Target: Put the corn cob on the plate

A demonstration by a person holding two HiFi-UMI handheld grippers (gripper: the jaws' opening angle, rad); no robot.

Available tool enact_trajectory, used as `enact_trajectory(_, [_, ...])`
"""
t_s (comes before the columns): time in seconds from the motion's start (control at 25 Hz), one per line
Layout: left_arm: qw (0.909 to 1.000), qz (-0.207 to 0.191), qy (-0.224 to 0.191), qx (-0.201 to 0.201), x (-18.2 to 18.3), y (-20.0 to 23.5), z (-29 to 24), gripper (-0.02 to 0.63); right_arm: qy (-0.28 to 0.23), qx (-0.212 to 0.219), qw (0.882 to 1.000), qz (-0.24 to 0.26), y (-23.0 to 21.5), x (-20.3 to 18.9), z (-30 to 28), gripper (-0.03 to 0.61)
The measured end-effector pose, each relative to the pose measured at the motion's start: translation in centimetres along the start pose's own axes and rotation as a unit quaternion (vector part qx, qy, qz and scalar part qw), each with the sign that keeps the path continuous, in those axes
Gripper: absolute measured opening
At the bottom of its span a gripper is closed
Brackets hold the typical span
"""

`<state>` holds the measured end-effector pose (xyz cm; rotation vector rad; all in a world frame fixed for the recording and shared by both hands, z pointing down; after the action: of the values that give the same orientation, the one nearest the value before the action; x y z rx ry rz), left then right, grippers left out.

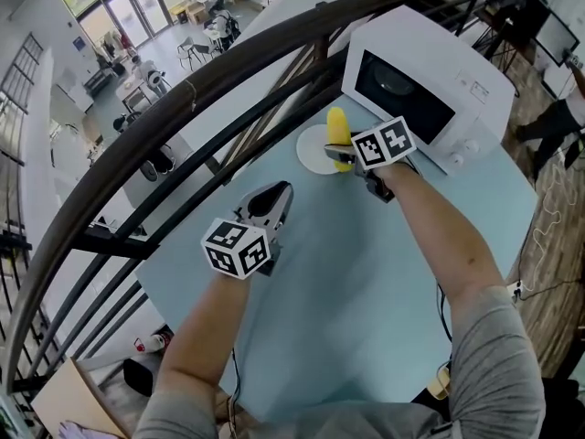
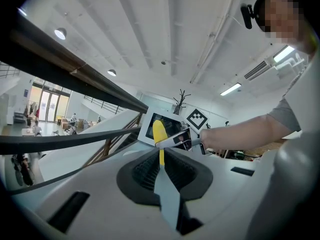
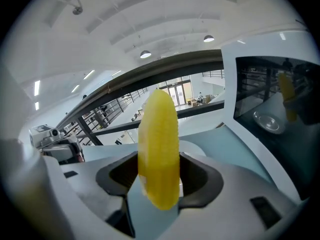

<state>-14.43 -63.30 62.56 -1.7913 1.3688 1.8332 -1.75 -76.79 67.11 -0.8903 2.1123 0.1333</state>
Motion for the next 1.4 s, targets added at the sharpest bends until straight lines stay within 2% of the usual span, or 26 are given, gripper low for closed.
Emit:
enact_trajectory(0.52, [0.9999,0.002,-0.001,-0.01,-0.8,0.6,-1.4,0.044,0.031,-0.008,0.999,0.001,-1.7,-1.2,-2.9,0.256])
enact_trajectory(0.8, [0.9998,0.004,-0.007,-0.018,-0.7,0.5,-1.3,0.044,0.031,-0.01,0.999,-0.003,-1.9,-1.6,-4.0,0.256])
enact_trajectory(1.12, [0.9997,0.008,-0.006,-0.024,-1.1,0.5,-1.5,0.044,0.057,-0.024,0.998,0.015,-1.8,-3.0,-5.9,0.252])
enact_trajectory(1.4, [0.9995,0.012,-0.005,-0.027,-1.8,0.5,-1.6,0.044,0.051,-0.027,0.998,0.02,-1.9,-3.1,-6.6,0.25])
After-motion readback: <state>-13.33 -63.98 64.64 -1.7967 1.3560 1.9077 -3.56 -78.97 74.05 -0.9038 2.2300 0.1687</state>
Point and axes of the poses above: the fingertips, and each gripper's own axes: z backward along the fingers, y to its left, x out of its top, the point moved 2 cm from there along z, backward along the fingers, and after that the axes turned 6 degrees about z, right-handed, at the moved point
